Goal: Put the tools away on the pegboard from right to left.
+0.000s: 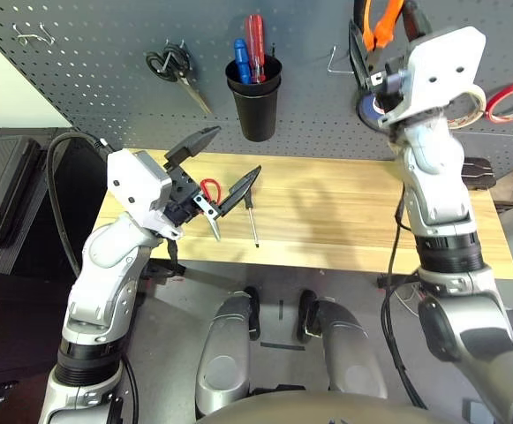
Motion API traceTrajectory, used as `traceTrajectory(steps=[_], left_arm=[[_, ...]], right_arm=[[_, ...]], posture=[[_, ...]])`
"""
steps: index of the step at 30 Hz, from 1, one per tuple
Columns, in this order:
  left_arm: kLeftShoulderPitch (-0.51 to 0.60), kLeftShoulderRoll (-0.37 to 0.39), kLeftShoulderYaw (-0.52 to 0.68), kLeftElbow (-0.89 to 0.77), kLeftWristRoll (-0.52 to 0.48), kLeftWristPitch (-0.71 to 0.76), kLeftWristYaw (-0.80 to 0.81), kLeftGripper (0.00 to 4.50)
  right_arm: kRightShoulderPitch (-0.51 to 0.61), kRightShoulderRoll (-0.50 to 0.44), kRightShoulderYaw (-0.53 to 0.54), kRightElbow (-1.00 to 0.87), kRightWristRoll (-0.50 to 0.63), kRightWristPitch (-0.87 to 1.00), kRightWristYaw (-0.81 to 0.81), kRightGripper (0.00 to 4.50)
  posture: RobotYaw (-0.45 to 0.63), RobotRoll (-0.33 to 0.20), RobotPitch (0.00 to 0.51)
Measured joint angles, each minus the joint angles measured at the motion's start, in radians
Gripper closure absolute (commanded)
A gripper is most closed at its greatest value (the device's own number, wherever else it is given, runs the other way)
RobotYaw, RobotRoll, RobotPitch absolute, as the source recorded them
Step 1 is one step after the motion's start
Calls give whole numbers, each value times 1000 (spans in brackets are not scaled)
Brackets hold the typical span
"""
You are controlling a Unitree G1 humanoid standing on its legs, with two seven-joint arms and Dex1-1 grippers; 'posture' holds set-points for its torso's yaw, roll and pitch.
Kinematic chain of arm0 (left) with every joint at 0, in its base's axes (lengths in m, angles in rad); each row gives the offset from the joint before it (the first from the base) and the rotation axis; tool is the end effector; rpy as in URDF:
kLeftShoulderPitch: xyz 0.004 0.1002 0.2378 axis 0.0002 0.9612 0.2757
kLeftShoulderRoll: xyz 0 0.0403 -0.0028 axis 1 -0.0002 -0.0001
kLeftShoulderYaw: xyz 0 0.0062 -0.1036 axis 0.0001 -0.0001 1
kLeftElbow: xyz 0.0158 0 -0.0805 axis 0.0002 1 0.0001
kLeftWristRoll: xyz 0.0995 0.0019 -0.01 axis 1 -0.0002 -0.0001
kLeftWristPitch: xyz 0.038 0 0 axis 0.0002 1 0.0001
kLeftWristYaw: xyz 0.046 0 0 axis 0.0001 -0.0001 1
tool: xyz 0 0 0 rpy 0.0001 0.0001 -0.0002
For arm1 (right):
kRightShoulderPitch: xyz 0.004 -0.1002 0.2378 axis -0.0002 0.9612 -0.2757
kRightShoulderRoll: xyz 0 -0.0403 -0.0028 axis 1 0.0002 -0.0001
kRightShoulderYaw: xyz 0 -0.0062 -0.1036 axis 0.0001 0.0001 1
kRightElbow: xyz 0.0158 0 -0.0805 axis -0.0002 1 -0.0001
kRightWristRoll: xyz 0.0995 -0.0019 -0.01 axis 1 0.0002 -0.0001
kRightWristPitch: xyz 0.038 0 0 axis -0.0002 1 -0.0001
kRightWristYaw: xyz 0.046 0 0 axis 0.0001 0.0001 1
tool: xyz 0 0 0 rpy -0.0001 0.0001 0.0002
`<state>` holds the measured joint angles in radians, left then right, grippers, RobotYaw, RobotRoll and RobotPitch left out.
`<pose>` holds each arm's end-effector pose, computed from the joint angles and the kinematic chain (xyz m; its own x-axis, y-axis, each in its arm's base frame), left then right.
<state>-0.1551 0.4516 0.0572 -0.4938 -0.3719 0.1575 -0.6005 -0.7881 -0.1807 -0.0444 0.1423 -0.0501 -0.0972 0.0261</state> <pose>0.2051 0.1956 0.1699 0.6444 -0.7105 0.2827 0.6125 0.7009 0.3655 0.3054 -0.1385 0.2248 0.7381 0.1777 0.6508 -0.0279 0.9719 -0.2338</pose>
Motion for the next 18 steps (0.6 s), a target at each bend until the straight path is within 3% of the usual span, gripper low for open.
traceTrajectory(steps=[18], left_arm=[[1,1,-1,-1,5,1,6,0]], right_arm=[[-146,76,-10,402,7,-200,-75,1637]], posture=[[213,0,198]])
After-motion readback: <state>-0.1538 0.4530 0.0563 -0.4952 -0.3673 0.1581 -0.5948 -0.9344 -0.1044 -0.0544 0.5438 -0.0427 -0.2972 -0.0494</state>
